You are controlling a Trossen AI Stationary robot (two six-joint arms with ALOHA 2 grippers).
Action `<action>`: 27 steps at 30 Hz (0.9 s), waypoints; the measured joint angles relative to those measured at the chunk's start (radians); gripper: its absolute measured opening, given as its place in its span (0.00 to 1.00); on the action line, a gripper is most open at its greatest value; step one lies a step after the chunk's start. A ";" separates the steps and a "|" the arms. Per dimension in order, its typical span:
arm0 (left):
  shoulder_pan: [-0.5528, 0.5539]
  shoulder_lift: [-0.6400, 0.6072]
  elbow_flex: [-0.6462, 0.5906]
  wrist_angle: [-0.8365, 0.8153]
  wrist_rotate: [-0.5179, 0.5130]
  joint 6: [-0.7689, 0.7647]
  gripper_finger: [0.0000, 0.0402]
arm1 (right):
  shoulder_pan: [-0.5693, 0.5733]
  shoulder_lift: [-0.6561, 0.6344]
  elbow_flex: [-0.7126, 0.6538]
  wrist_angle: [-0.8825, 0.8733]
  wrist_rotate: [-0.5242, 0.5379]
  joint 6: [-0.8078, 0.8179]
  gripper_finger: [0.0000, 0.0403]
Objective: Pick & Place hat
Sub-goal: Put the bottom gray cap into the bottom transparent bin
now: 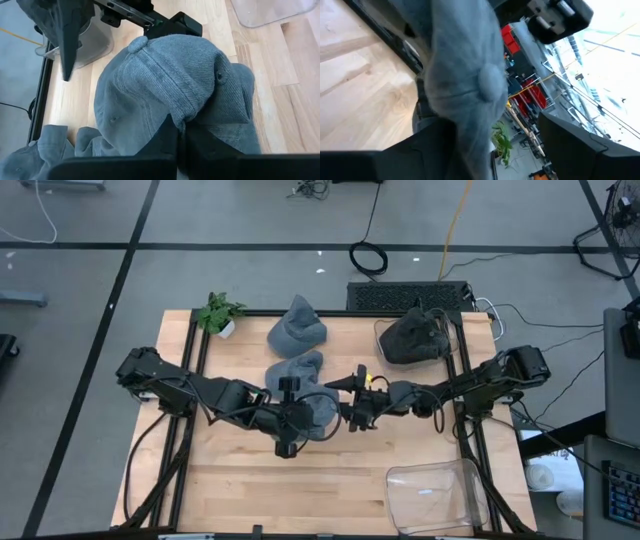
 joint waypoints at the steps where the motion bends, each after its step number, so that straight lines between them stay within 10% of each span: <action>1: 0.000 0.000 0.000 0.000 0.000 0.000 0.03 | 0.000 0.000 0.000 -0.004 0.000 0.001 0.66; 13: 0.002 0.000 0.000 0.002 0.002 0.008 0.01 | 0.066 -0.001 0.000 0.263 0.005 -0.236 0.56; 27: 0.014 0.000 0.000 -0.002 -0.009 -0.003 0.03 | 0.083 0.000 0.000 0.014 -0.076 -0.135 0.53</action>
